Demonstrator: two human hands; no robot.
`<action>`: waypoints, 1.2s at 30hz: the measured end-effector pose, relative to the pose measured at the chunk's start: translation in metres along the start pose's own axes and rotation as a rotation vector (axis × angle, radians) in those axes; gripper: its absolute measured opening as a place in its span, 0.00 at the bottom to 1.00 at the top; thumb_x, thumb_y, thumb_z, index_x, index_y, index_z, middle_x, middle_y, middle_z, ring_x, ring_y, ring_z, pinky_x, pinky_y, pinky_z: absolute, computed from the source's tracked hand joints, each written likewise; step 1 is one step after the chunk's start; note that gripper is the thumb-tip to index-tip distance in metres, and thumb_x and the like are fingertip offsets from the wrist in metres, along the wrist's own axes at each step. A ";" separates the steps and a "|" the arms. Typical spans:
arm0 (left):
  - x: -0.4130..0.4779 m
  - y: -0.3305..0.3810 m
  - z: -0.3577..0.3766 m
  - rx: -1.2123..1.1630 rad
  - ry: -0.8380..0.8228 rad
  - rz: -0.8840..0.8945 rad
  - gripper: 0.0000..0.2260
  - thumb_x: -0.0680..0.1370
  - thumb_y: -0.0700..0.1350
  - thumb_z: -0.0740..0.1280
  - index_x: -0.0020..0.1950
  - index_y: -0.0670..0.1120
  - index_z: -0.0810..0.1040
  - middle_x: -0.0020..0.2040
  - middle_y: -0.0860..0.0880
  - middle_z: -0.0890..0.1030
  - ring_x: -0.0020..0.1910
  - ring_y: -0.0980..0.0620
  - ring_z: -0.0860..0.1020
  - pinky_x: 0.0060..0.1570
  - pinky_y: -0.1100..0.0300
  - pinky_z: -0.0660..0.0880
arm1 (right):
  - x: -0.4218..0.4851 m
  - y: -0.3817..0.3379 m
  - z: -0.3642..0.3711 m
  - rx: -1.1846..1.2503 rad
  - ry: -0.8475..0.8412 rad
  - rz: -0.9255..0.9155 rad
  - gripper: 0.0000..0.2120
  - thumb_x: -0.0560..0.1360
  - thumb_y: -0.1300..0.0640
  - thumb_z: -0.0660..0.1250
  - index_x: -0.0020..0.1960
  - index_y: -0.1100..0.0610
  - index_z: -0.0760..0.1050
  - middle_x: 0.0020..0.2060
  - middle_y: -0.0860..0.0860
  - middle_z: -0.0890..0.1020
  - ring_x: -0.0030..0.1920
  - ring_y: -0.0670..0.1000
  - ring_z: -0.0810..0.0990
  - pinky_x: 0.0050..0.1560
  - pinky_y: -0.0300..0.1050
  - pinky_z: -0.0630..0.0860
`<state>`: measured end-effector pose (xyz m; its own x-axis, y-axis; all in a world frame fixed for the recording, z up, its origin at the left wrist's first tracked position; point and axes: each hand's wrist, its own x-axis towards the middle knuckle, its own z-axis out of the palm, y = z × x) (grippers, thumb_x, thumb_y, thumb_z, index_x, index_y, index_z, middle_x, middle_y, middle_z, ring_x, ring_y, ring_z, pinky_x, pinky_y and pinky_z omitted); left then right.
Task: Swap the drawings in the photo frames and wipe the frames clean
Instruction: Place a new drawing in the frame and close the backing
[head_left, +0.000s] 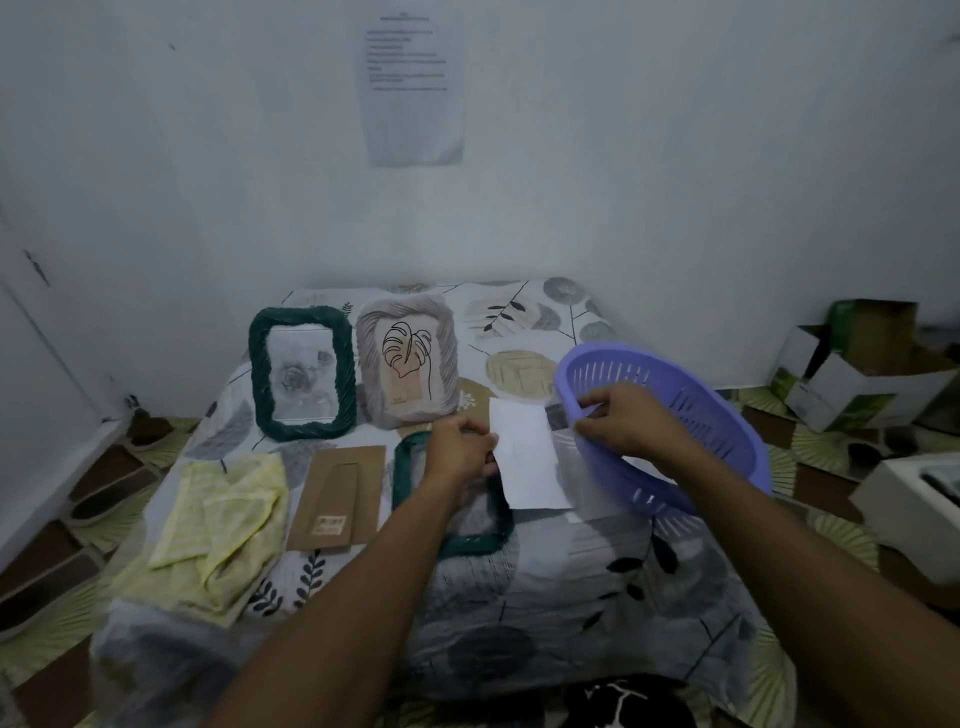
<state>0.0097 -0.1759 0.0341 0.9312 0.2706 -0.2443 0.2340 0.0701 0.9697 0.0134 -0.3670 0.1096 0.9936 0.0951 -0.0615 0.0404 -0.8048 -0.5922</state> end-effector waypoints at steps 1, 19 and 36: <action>0.002 -0.001 0.008 0.008 -0.013 -0.010 0.06 0.76 0.32 0.66 0.42 0.41 0.75 0.45 0.38 0.82 0.39 0.45 0.81 0.37 0.52 0.82 | 0.000 0.000 -0.004 0.005 0.017 -0.003 0.19 0.73 0.57 0.70 0.63 0.58 0.78 0.52 0.56 0.83 0.52 0.55 0.80 0.58 0.55 0.77; 0.010 -0.013 0.054 0.519 -0.074 0.195 0.13 0.79 0.41 0.64 0.35 0.40 0.78 0.34 0.42 0.80 0.35 0.43 0.79 0.38 0.49 0.79 | 0.002 0.015 0.011 0.008 -0.059 -0.064 0.18 0.76 0.53 0.69 0.64 0.58 0.76 0.52 0.56 0.83 0.49 0.55 0.83 0.50 0.49 0.80; -0.011 0.014 0.065 0.520 -0.188 0.427 0.26 0.78 0.48 0.67 0.74 0.44 0.65 0.71 0.46 0.71 0.65 0.48 0.72 0.62 0.55 0.69 | 0.051 0.076 0.021 -0.497 -0.070 0.044 0.16 0.67 0.47 0.72 0.35 0.55 0.69 0.36 0.53 0.75 0.42 0.56 0.77 0.39 0.44 0.70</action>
<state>0.0207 -0.2401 0.0501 0.9930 -0.0017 0.1177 -0.1037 -0.4867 0.8674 0.0652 -0.4104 0.0445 0.9867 0.0799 -0.1414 0.0609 -0.9891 -0.1343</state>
